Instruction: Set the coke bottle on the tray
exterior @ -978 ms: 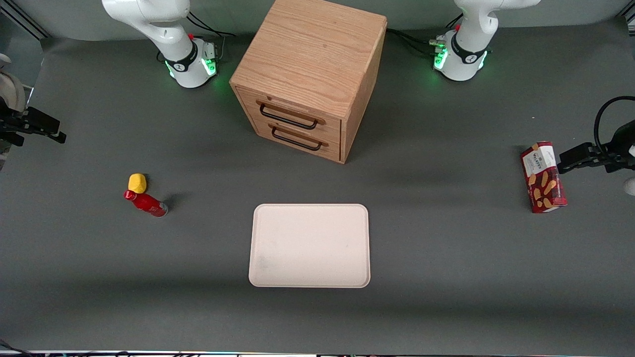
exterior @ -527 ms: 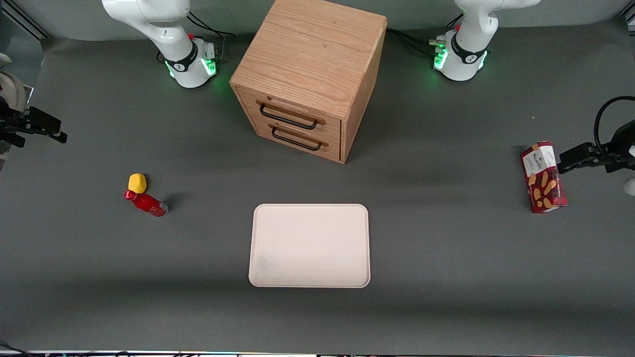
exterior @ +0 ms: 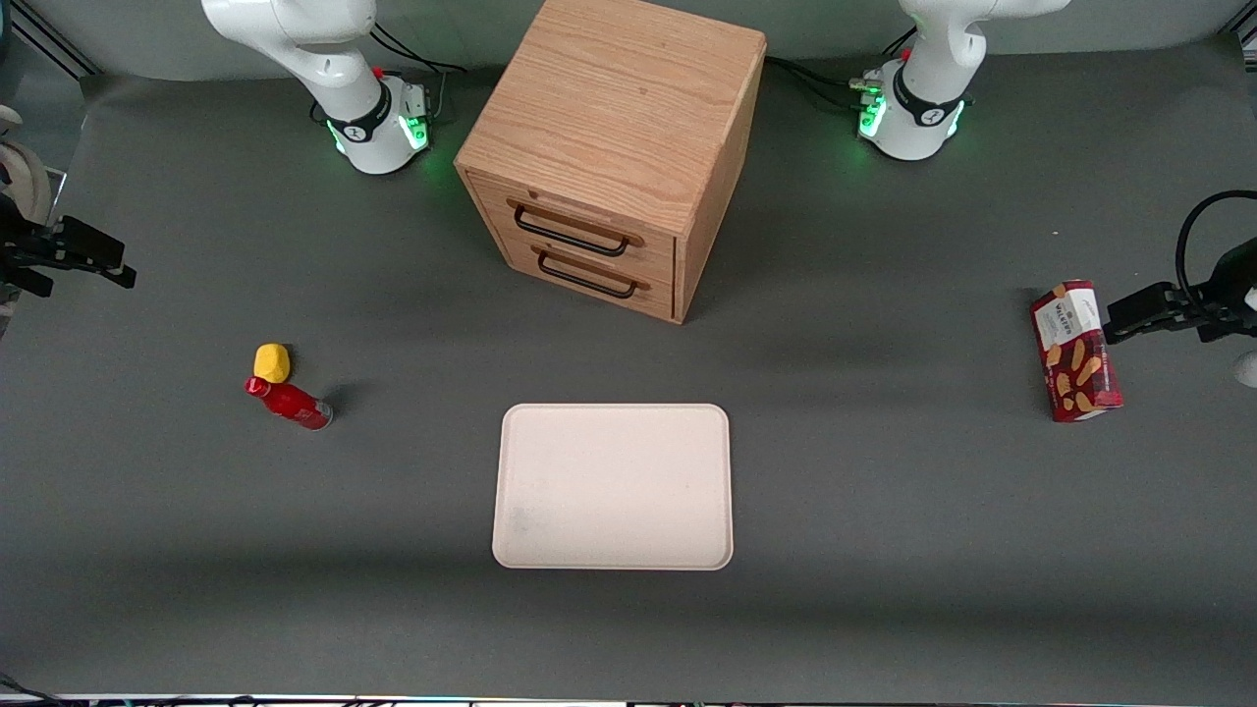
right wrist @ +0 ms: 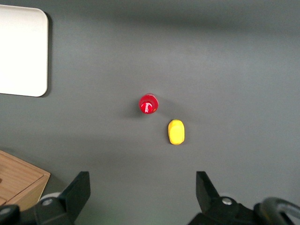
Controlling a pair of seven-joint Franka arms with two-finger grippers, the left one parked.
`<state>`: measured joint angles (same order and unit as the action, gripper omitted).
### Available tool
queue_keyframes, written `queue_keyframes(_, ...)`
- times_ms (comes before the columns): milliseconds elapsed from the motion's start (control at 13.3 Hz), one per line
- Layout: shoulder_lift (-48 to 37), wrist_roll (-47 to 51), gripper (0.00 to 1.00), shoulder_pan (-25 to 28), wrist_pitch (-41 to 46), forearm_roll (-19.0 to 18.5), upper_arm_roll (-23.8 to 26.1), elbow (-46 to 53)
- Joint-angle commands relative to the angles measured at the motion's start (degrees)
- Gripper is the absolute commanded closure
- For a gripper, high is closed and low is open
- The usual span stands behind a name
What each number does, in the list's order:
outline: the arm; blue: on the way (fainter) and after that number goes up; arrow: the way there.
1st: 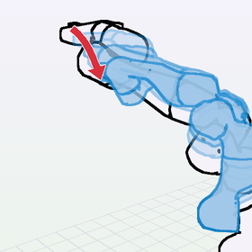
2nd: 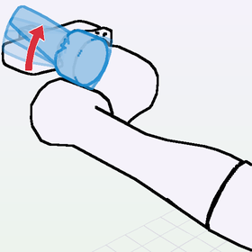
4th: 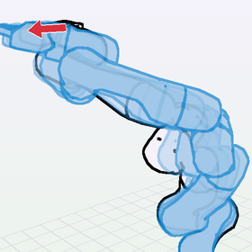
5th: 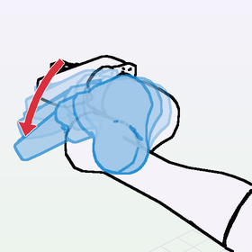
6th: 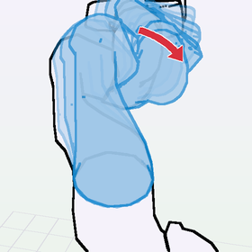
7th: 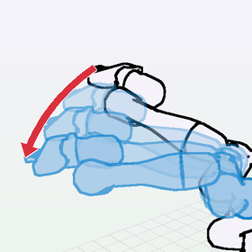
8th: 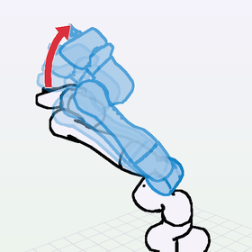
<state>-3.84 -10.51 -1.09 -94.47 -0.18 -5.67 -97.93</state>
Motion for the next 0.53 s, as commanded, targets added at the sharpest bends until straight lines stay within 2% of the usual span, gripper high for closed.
queue_keyframes(0,-1.35,-1.44,0.00,0.30,-5.53,-0.17,-0.30,-6.03)
queue_keyframes(452,1.63,-1.36,0.00,0.39,-18.10,0.44,-0.22,-15.00)
